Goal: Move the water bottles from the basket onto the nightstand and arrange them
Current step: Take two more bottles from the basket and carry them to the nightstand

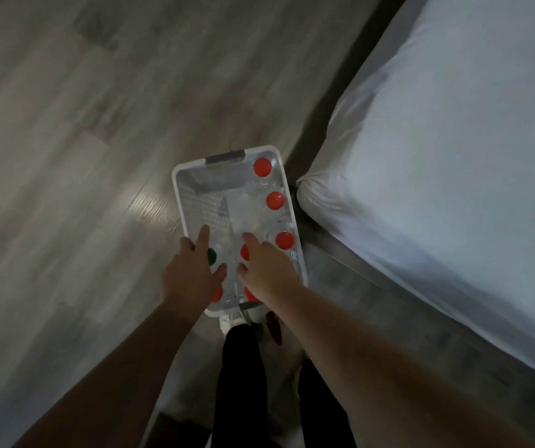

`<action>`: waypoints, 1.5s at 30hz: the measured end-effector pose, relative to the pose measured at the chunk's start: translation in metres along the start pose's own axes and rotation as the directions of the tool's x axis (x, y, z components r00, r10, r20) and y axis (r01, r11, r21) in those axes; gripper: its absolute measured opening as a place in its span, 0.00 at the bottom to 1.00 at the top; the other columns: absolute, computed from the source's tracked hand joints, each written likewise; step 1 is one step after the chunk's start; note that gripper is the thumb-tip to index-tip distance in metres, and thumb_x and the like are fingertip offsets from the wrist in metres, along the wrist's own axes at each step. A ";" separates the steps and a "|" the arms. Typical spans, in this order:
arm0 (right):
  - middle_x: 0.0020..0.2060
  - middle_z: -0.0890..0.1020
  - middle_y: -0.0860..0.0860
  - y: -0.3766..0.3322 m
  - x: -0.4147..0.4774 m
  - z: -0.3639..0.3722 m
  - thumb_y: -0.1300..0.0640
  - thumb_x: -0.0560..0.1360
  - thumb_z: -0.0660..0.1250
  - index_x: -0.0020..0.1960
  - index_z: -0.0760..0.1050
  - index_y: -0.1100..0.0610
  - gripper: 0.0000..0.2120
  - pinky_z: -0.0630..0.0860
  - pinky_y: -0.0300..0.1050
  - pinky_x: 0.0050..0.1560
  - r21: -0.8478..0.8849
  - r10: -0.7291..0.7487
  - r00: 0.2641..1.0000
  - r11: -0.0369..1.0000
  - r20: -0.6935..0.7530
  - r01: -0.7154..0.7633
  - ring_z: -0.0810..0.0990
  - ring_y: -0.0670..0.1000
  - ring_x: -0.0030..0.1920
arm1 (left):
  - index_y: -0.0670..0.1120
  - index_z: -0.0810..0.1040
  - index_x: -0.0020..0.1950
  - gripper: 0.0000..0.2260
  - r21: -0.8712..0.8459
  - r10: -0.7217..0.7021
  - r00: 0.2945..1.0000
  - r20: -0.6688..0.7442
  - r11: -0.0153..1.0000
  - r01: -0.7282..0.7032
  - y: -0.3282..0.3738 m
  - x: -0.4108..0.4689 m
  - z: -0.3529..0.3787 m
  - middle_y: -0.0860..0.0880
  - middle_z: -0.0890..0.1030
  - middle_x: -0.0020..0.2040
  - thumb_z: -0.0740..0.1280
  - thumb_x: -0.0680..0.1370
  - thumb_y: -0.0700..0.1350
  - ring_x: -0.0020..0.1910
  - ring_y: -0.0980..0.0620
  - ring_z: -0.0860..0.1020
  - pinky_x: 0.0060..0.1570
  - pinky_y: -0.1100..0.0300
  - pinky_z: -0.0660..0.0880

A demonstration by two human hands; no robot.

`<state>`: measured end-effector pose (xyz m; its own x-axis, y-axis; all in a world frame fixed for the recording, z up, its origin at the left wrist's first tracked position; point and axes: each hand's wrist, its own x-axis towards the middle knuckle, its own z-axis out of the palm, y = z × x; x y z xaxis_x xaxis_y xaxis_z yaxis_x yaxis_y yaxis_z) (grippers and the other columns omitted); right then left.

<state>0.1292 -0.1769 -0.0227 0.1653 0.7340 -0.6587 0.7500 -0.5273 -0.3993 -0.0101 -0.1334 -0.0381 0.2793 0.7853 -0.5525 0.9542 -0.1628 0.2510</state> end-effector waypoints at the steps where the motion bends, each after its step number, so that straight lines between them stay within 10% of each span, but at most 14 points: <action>1: 0.50 0.77 0.54 0.000 0.004 0.003 0.50 0.80 0.59 0.72 0.58 0.50 0.23 0.72 0.45 0.47 -0.019 -0.013 1.000 1.000 -0.001 0.013 0.79 0.53 0.49 | 0.51 0.54 0.76 0.30 0.003 0.003 1.000 0.014 1.000 -0.003 -0.002 0.004 0.001 0.46 0.75 0.58 0.62 0.78 0.55 0.47 0.48 0.79 0.39 0.58 0.75; 17: 0.36 0.76 0.48 0.005 0.015 0.004 0.49 0.79 0.59 0.64 0.70 0.54 0.16 0.73 0.40 0.37 -0.107 -0.085 0.994 0.991 -0.070 0.077 0.79 0.49 0.40 | 0.50 0.71 0.61 0.16 0.110 0.087 0.996 0.020 0.990 -0.089 0.004 0.016 -0.010 0.51 0.76 0.35 0.60 0.77 0.57 0.33 0.51 0.76 0.32 0.61 0.70; 34: 0.53 0.82 0.47 -0.036 -0.171 -0.116 0.40 0.78 0.59 0.67 0.68 0.44 0.20 0.73 0.41 0.50 0.085 0.039 0.954 0.996 -0.296 -0.014 0.80 0.48 0.50 | 0.58 0.73 0.66 0.20 0.022 0.212 0.976 -0.055 0.977 -0.211 0.082 -0.123 -0.162 0.48 0.84 0.51 0.63 0.75 0.60 0.48 0.47 0.81 0.49 0.54 0.78; 45: 0.50 0.84 0.46 0.065 -0.363 -0.131 0.43 0.71 0.68 0.59 0.77 0.43 0.17 0.76 0.43 0.50 0.439 0.342 0.847 0.886 -0.407 -0.147 0.82 0.49 0.50 | 0.55 0.76 0.62 0.18 -0.007 0.433 0.901 -0.028 0.901 -0.433 0.181 -0.271 -0.145 0.49 0.84 0.52 0.66 0.74 0.57 0.48 0.49 0.81 0.49 0.54 0.79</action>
<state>0.2019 -0.4209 0.2740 0.6576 0.6155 -0.4345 0.3592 -0.7631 -0.5373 0.0715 -0.2889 0.2721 0.6614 0.6540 -0.3671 0.7385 -0.4823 0.4713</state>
